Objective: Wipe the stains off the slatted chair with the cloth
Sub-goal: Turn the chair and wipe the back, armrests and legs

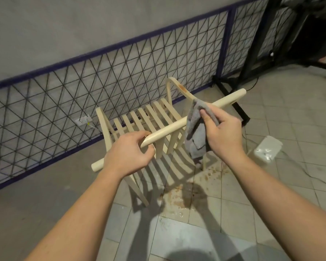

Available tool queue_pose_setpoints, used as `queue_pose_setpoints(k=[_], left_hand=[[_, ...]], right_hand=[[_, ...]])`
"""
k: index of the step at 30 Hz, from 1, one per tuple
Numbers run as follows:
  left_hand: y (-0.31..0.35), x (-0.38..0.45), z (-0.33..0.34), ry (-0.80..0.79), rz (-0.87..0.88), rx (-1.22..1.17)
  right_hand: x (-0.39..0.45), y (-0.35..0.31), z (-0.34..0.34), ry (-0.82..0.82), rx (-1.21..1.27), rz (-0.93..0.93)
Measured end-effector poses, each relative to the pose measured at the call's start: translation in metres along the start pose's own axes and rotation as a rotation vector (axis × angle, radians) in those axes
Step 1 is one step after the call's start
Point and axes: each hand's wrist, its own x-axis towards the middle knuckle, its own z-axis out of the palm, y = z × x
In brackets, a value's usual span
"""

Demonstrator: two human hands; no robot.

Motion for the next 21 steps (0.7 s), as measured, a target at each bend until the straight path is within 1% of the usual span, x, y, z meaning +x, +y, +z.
queue_pose_setpoints(k=[1, 2, 3, 4, 6, 7, 9, 11, 13, 14, 15, 16, 17, 19, 21], left_hand=[[0.001, 0.0, 0.0, 0.008, 0.002, -0.001], [0.001, 0.0, 0.0, 0.014, 0.004, -0.006], [0.002, -0.001, 0.0, 0.018, 0.006, -0.013], [0.002, -0.001, 0.0, 0.016, 0.006, -0.019], [0.003, -0.002, -0.002, 0.011, 0.01, -0.032], [0.004, -0.002, -0.002, 0.006, 0.011, -0.047], [0.007, 0.003, -0.004, 0.015, -0.009, -0.078], [0.011, 0.009, -0.003, 0.058, -0.04, -0.08], [0.02, 0.018, 0.002, 0.097, -0.05, -0.076], [0.026, 0.025, 0.006, 0.104, -0.05, -0.081], [0.032, 0.031, 0.009, 0.103, -0.048, -0.085], [0.037, 0.037, 0.012, 0.09, -0.045, -0.084], [0.041, 0.043, 0.015, 0.07, -0.036, -0.075], [0.046, 0.053, 0.019, 0.032, -0.022, -0.083], [0.045, 0.06, 0.022, 0.001, -0.034, -0.151]], right_hand=[[0.009, -0.001, -0.005, 0.054, -0.011, 0.025], [0.016, 0.002, -0.008, 0.073, -0.048, 0.027], [0.023, 0.007, -0.008, 0.047, -0.107, 0.016], [0.026, 0.015, -0.006, -0.026, -0.197, -0.009], [0.023, 0.034, 0.007, -0.24, -0.447, -0.098], [0.018, 0.043, 0.016, -0.313, -0.558, -0.138], [0.003, 0.05, 0.037, -0.365, -0.67, -0.219], [-0.009, 0.048, 0.056, -0.404, -0.712, -0.368], [-0.012, 0.05, 0.063, -0.448, -0.772, -0.52], [-0.007, 0.053, 0.06, -0.451, -0.796, -0.559], [-0.001, 0.056, 0.051, -0.436, -0.806, -0.558], [0.004, 0.058, 0.04, -0.397, -0.795, -0.515], [0.009, 0.06, 0.025, -0.33, -0.747, -0.427], [0.021, 0.06, -0.008, -0.141, -0.569, -0.215], [0.041, 0.056, -0.033, 0.012, -0.425, -0.061]])
